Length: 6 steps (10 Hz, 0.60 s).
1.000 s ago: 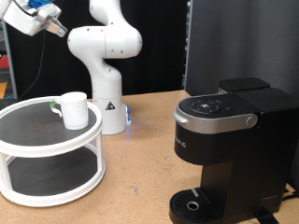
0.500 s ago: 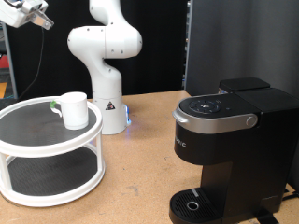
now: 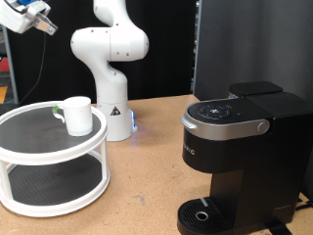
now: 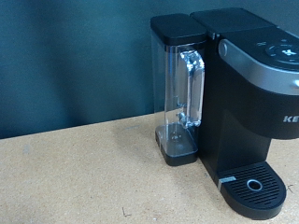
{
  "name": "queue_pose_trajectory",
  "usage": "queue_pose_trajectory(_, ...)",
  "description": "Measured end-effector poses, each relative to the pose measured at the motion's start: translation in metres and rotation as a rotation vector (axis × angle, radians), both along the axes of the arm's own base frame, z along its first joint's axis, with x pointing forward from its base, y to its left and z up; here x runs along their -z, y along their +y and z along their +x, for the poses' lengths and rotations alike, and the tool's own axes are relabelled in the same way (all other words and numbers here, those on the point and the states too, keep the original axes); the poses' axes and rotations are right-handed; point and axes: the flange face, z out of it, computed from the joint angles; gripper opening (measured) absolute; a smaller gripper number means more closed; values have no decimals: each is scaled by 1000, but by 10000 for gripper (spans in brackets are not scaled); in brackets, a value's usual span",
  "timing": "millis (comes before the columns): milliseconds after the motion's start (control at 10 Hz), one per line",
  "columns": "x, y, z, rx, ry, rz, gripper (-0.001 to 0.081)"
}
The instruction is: Make a cup of coffee with the keurig machine
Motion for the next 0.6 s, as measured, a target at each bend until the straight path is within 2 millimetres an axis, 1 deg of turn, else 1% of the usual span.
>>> queue_pose_trajectory(200,13,1,2,-4,-3,-19,2)
queue_pose_trajectory(600,49,-2,4,3,-27,-56,2)
